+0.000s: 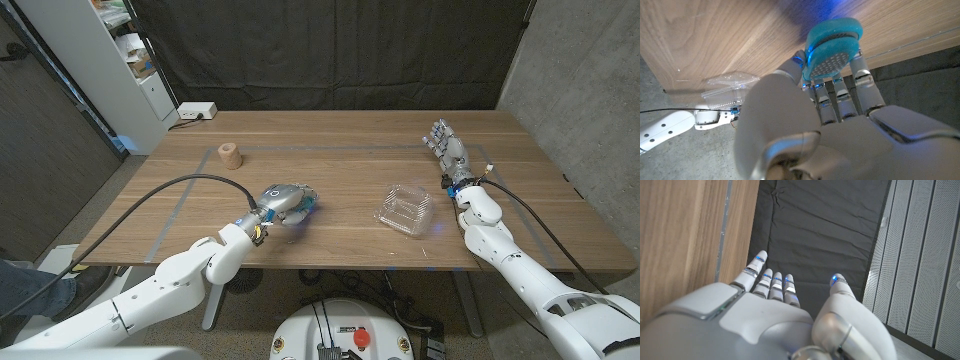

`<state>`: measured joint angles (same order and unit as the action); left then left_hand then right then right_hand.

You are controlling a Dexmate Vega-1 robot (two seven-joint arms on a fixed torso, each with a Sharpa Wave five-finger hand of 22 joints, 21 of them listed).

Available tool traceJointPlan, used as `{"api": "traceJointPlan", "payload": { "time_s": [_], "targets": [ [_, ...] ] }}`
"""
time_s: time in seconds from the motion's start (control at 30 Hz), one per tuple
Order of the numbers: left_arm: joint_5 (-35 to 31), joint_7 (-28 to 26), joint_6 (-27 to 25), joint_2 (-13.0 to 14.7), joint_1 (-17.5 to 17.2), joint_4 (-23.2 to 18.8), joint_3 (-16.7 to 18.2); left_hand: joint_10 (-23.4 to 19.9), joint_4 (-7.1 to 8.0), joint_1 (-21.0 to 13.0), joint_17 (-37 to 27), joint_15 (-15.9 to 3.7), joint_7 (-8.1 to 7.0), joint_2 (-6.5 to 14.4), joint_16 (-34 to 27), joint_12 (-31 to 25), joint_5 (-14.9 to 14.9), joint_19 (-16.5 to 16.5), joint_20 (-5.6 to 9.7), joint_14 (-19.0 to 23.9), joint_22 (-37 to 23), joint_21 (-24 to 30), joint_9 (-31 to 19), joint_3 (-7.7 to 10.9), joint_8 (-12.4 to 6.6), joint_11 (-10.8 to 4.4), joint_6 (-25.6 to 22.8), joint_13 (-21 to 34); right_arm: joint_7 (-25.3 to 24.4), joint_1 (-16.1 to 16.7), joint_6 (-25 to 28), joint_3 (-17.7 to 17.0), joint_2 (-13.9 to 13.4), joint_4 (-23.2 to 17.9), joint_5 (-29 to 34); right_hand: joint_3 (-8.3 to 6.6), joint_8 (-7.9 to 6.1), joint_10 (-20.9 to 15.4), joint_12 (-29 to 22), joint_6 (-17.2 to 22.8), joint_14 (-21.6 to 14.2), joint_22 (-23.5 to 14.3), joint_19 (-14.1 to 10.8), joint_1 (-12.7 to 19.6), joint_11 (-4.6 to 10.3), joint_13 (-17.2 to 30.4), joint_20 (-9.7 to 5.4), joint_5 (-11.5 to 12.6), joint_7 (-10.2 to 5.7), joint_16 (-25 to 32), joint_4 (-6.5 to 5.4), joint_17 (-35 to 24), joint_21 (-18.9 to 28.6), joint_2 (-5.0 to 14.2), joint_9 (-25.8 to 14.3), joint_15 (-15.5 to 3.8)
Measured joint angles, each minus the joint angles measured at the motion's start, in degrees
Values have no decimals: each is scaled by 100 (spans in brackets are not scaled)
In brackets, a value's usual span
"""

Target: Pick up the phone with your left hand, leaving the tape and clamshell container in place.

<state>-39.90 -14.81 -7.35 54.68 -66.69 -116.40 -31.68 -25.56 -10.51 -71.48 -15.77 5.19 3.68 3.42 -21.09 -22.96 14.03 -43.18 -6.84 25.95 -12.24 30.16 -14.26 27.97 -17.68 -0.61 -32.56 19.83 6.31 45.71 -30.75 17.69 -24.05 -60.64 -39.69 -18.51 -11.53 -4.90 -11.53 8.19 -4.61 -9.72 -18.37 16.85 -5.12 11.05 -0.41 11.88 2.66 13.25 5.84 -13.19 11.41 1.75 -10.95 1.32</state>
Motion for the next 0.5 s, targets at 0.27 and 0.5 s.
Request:
{"api": "traceJointPlan", "payload": {
  "time_s": [0.27,0.5],
  "targets": [
    [84,-36,60,113,-70,-107,151,0,1,-1,0,29,0,-1,0,0,29,0,0,29,0,0,-27,0,0,0,1,26,-77,1,18,3,-8,-65,35,0,0,0,0,0,0,0,0,0,0,0,0,0,0,0,0,1,0,0,0,0],
    [188,-34,152,235,-131,-201,314,0,1,-8,0,29,0,-8,0,0,30,30,30,29,0,43,-27,-1,0,0,0,50,-164,31,46,9,-32,-168,69,0,0,0,0,0,0,0,0,-46,0,0,0,0,0,0,0,1,0,47,0,0]
  ]
}}
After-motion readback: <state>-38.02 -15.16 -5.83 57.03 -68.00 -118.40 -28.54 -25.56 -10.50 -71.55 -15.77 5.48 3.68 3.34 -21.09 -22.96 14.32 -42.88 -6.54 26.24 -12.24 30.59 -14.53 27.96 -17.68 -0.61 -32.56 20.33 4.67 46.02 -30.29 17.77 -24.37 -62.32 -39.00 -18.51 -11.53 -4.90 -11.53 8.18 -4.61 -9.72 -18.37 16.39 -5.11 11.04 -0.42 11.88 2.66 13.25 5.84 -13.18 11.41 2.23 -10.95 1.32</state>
